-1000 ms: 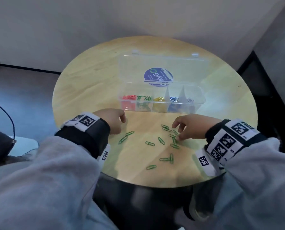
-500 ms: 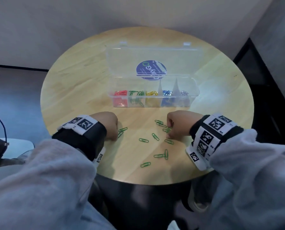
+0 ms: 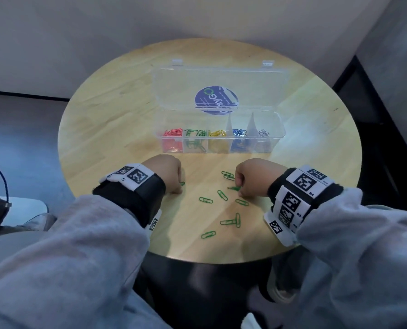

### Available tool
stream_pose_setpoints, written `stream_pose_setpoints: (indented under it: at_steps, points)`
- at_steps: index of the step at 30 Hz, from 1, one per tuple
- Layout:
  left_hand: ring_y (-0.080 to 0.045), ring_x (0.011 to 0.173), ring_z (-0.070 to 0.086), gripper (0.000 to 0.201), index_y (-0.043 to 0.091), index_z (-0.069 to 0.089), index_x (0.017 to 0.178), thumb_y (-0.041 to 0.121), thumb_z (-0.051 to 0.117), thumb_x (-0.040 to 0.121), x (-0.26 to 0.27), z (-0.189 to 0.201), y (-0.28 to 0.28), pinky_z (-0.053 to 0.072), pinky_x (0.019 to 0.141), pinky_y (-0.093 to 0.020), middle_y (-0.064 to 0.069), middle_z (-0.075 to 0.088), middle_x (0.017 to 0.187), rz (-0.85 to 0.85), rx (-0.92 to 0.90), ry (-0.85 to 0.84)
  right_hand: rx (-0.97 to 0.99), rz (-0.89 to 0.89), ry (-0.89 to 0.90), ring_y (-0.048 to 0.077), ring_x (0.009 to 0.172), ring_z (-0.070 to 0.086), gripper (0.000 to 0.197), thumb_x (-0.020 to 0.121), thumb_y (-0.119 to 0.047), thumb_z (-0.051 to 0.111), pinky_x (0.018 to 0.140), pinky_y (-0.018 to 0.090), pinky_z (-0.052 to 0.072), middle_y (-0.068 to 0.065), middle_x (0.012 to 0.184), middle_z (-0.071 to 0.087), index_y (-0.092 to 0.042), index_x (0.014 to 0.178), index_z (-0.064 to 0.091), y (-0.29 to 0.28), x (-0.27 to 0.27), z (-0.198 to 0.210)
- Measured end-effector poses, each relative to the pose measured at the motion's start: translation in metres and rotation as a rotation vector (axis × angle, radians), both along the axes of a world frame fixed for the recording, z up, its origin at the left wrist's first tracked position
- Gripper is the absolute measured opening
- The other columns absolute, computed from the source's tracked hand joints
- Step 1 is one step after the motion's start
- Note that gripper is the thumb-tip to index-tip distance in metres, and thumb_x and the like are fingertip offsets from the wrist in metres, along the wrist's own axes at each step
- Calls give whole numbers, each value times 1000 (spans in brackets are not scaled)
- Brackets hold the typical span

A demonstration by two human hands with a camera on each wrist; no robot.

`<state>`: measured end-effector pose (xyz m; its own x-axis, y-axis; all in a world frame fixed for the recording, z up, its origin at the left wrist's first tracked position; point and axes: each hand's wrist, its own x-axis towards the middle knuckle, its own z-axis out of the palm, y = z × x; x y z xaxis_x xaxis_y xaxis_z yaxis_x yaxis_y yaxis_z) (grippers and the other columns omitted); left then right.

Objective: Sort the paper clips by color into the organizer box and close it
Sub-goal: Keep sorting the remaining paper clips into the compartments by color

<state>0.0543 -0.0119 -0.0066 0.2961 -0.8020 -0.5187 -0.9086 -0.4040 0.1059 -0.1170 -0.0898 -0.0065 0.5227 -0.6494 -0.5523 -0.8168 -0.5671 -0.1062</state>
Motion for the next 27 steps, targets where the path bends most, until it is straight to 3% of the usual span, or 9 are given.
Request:
stream_pose_setpoints:
  at_steps: [3, 5, 9, 13, 15, 17, 20, 23, 27]
  points:
    - [-22, 94, 58, 28, 9, 67, 108, 25, 65, 85, -2, 0, -2, 38, 72, -26, -5, 67, 105, -15, 36, -35, 13, 7, -7, 18, 82, 54, 14, 83, -13, 59, 74, 26, 46, 3, 92, 61, -11, 94, 67, 1, 2, 1]
    - [-23, 99, 61, 27, 9, 67, 107, 24, 63, 85, -2, -1, -3, 40, 71, -27, -6, 68, 108, -20, 51, -47, 7, 11, -5, 21, 87, 59, 15, 81, -12, 58, 73, 27, 48, 4, 95, 64, -10, 93, 65, 2, 2, 0]
    - [-20, 77, 51, 3, 17, 59, 81, 15, 61, 81, -1, -2, -1, 34, 55, -23, -1, 60, 84, -18, 12, -1, 32, 25, -39, 19, 82, 54, 8, 78, -12, 61, 64, 24, 44, 2, 92, 62, -16, 84, 58, 5, 2, 0]
    - [-16, 73, 51, 17, 21, 52, 66, 12, 60, 77, -2, -2, 1, 34, 53, -22, 7, 55, 71, -36, -24, 65, 52, 75, -48, 19, 81, 52, 13, 76, -7, 60, 59, 23, 41, 2, 91, 58, -15, 85, 55, 6, 2, 1]
    - [-14, 71, 54, 17, 22, 55, 66, 8, 59, 75, -1, -1, 0, 42, 62, -23, 9, 59, 73, 20, -72, 183, 67, 79, -91, 18, 78, 50, 15, 75, -5, 60, 54, 20, 38, -1, 86, 55, -16, 82, 53, 6, 2, 0]
    - [-14, 65, 54, 19, 23, 60, 76, 4, 58, 76, 2, -1, -2, 46, 69, -26, 6, 61, 71, 118, -141, 369, 83, 73, -146, 16, 76, 48, 15, 75, -5, 60, 53, 19, 37, -5, 78, 52, -18, 78, 52, 5, 0, 0]
    - [-13, 54, 52, 20, 15, 62, 93, -2, 59, 84, 2, 5, -6, 50, 57, -20, -3, 56, 66, 273, -182, 710, 134, 8, -256, 12, 69, 50, 16, 75, -7, 62, 59, 21, 43, -10, 69, 52, -21, 73, 55, -2, -6, -1]
    - [-7, 44, 52, 22, 9, 63, 83, -7, 50, 89, 0, 12, -5, 50, 50, -15, -3, 52, 59, 430, -199, 996, 350, -178, -438, 7, 55, 54, 19, 79, -1, 63, 61, 21, 50, -8, 59, 57, -18, 73, 58, -11, -12, 1]
    - [-9, 48, 51, 27, 7, 59, 76, -1, 39, 91, -2, 14, -5, 50, 47, -16, -3, 46, 64, 626, -208, 1215, 756, -512, -749, 11, 43, 52, 29, 86, 12, 45, 48, 20, 51, 1, 53, 52, -11, 70, 49, -18, -18, 5]
